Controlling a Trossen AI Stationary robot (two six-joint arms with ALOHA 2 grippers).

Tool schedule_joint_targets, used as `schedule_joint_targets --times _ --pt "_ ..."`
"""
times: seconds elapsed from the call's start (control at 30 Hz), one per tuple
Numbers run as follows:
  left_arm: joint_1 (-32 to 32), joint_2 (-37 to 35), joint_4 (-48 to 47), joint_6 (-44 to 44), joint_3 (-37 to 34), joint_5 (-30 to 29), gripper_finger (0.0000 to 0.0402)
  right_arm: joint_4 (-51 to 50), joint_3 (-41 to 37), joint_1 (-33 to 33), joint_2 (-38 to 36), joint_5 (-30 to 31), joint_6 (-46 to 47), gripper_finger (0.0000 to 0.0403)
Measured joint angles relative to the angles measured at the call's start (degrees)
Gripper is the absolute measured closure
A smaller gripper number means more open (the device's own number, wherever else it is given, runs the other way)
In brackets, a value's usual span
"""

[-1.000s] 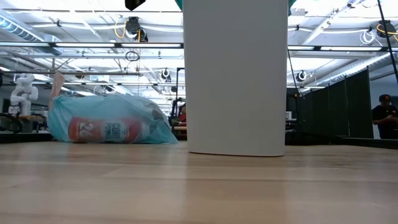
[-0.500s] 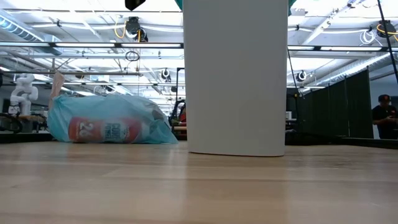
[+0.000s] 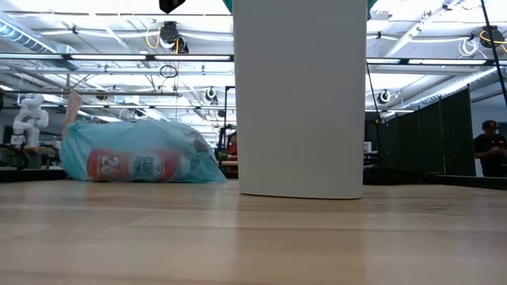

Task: Place trash/remove bag and relplace
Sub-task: Insert the blue trash bag into the white trash bin

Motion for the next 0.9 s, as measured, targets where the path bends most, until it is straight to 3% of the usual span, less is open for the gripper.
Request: schedule_joint_targets --times 0.9 --pt "0.0 0.0 0.0 0.0 0.0 0.0 0.0359 0.0 0.0 0.0 -0.3 1.4 -3.1 0.0284"
